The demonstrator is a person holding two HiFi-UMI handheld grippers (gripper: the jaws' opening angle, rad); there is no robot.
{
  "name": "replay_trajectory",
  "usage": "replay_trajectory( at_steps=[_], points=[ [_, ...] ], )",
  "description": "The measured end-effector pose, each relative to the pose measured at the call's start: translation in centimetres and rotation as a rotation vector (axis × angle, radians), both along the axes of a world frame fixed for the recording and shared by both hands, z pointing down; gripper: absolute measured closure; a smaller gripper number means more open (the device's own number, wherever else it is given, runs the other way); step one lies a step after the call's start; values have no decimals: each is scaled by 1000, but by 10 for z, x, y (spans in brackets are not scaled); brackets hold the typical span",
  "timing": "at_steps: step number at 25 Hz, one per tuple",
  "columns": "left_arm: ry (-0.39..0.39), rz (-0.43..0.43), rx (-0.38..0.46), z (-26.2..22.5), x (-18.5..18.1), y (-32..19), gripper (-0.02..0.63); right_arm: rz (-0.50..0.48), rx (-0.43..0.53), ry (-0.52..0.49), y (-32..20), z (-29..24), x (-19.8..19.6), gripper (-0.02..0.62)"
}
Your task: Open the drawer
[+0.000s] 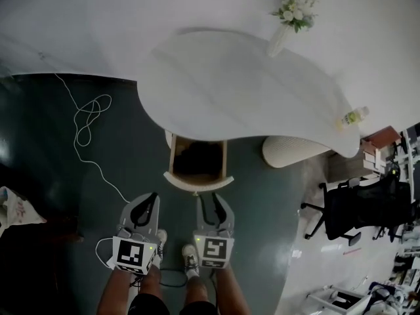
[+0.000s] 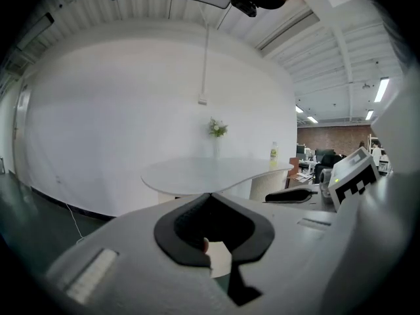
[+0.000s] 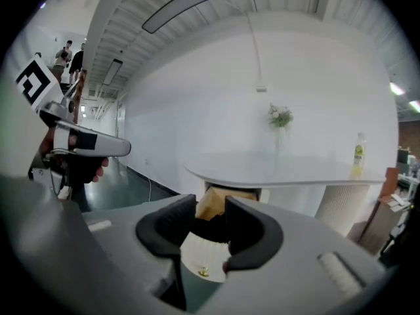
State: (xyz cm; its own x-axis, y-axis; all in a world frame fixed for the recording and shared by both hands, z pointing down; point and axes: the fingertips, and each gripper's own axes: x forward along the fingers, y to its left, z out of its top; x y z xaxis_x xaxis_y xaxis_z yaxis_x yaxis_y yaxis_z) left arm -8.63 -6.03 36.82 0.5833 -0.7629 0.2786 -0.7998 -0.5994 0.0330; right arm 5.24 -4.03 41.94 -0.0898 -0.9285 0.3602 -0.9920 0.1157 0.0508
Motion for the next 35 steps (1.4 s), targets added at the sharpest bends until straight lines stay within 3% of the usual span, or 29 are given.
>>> replay_trajectory(
  at_steps=[8, 16, 24, 35],
  points=[
    [-6, -14, 130, -116, 4, 14, 595, -19, 80, -11, 14, -124, 14, 483],
    [38, -35, 199, -206, -2, 40, 595, -29, 151, 11, 44, -224, 15, 513],
    [62, -61, 188, -234, -19, 71, 595, -22, 209, 22, 80, -277, 20, 589],
    [55, -69, 217, -251, -24, 91, 595, -16, 264, 29, 103, -295, 22, 591]
  ],
)
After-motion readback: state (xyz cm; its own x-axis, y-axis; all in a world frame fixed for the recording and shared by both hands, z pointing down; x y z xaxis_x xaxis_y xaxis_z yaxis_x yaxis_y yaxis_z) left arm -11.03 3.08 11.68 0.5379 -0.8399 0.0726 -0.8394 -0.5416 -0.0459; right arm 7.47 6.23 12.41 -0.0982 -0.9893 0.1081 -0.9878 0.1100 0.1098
